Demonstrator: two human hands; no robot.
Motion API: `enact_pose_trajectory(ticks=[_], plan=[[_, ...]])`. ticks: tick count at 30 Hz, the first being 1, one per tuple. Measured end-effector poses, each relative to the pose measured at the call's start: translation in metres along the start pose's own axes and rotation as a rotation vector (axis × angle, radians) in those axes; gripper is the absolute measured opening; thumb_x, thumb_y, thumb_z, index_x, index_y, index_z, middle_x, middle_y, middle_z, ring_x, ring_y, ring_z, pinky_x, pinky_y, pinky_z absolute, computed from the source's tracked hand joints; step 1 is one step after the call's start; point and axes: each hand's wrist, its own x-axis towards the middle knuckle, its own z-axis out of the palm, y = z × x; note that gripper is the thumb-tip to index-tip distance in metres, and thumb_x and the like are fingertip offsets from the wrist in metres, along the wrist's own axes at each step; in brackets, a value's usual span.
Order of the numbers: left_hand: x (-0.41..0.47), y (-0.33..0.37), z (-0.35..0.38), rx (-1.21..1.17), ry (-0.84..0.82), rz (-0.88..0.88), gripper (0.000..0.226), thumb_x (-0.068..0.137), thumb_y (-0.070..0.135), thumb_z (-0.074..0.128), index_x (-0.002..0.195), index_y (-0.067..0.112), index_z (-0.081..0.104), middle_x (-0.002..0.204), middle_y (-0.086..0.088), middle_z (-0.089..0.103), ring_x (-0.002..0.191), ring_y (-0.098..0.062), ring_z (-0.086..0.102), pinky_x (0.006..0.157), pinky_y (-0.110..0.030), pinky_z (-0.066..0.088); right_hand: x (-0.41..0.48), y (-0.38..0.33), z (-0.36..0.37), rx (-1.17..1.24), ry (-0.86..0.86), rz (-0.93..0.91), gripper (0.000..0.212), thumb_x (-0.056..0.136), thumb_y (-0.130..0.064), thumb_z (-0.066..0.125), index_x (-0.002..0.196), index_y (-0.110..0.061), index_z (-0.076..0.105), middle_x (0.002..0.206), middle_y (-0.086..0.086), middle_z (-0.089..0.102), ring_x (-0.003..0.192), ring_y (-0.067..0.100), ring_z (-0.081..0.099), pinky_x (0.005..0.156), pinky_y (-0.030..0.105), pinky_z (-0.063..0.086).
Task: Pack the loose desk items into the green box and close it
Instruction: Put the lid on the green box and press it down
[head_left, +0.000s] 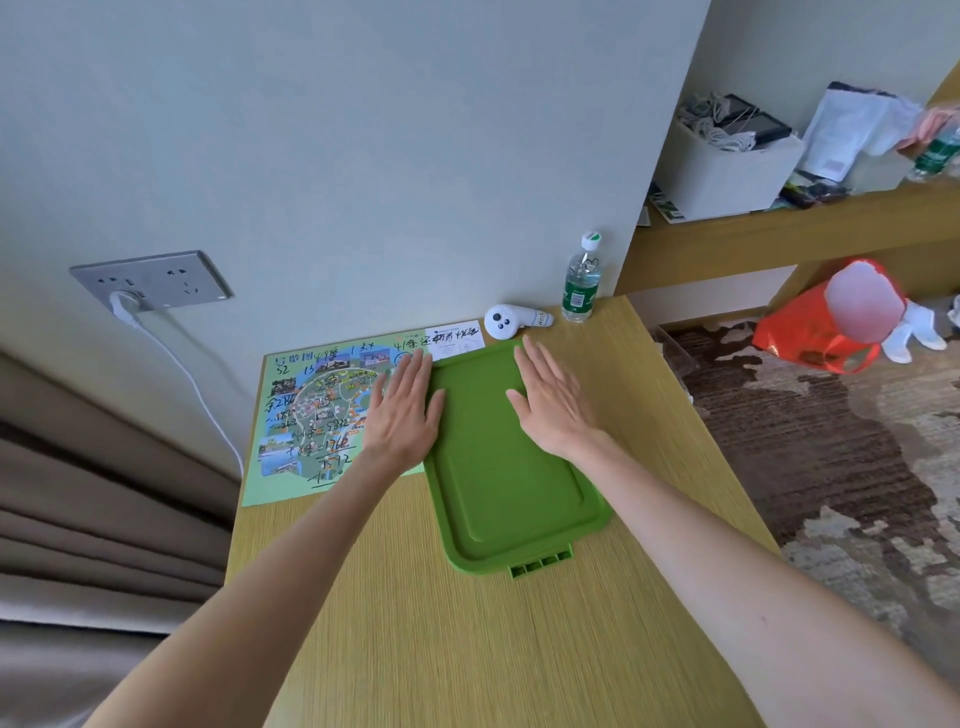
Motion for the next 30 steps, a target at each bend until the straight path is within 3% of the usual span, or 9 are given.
enact_pose_trajectory(ticks=[6,9,13,17,21,26,30], plan=[[0.006,-0.01,0.015,-0.057,0.021,0.083,0.061,0.101,0.047,0.013,0.156,0.021,0.006,0.163,0.007,0.004,0.15,-0.007,0.001,0.122,-0.039,0.0,0.023,0.008,0.021,0.024,0.041,-0.039,0.063,0.103,-0.044,0.022,0.155,-0.016,0.0,0.162,-0.005,-0.01,0.148,0.007,-0.012,0.118,0.032,0.001],[0.008,-0.011,0.016,-0.116,0.031,0.082,0.064,0.098,0.049,0.013,0.156,0.022,0.012,0.163,0.006,0.014,0.149,-0.009,0.011,0.123,-0.038,0.003,0.025,0.012,0.023,0.115,0.042,-0.045,0.065,0.102,-0.044,0.03,0.155,-0.019,0.005,0.163,-0.01,-0.006,0.147,0.003,-0.01,0.116,0.03,0.004],[0.008,-0.01,0.015,-0.193,0.079,0.084,0.062,0.096,0.044,0.021,0.153,0.02,0.026,0.156,0.003,0.032,0.143,-0.014,0.028,0.121,-0.036,0.008,0.027,0.012,0.019,0.234,0.094,-0.035,0.064,0.098,-0.034,0.046,0.154,-0.017,0.02,0.162,-0.008,0.013,0.148,0.006,0.004,0.119,0.03,0.009],[0.005,-0.01,0.017,-0.23,0.082,0.093,0.061,0.097,0.042,0.02,0.155,0.022,0.02,0.159,0.005,0.025,0.146,-0.01,0.021,0.122,-0.036,0.005,0.026,0.009,0.02,0.207,0.122,-0.037,0.065,0.098,-0.035,0.047,0.154,-0.016,0.019,0.162,-0.007,0.013,0.148,0.006,0.004,0.116,0.027,0.006],[0.006,-0.01,0.014,-0.196,0.035,0.089,0.062,0.097,0.043,0.019,0.156,0.022,0.016,0.161,0.004,0.02,0.148,-0.012,0.016,0.122,-0.042,0.007,0.022,0.005,0.015,0.156,0.102,-0.027,0.067,0.098,-0.041,0.044,0.154,-0.018,0.017,0.163,-0.007,0.01,0.149,0.008,0.004,0.119,0.036,0.012],[0.01,-0.008,0.003,-0.06,-0.018,0.08,0.057,0.102,0.041,0.027,0.154,0.018,0.022,0.158,0.0,0.029,0.145,-0.016,0.025,0.121,-0.041,0.008,-0.001,-0.002,0.002,0.476,0.139,0.109,0.062,0.098,-0.022,0.051,0.153,-0.016,0.021,0.161,-0.002,0.019,0.147,0.014,0.018,0.12,0.039,0.018],[0.031,-0.004,-0.014,-0.095,-0.114,0.066,0.053,0.103,0.044,0.029,0.147,0.015,0.036,0.146,-0.006,0.047,0.132,-0.022,0.045,0.116,-0.046,0.025,-0.054,0.011,-0.001,0.611,0.063,0.234,0.044,0.098,-0.028,0.052,0.138,-0.013,0.039,0.139,0.0,0.049,0.128,0.016,0.047,0.11,0.038,0.036]])
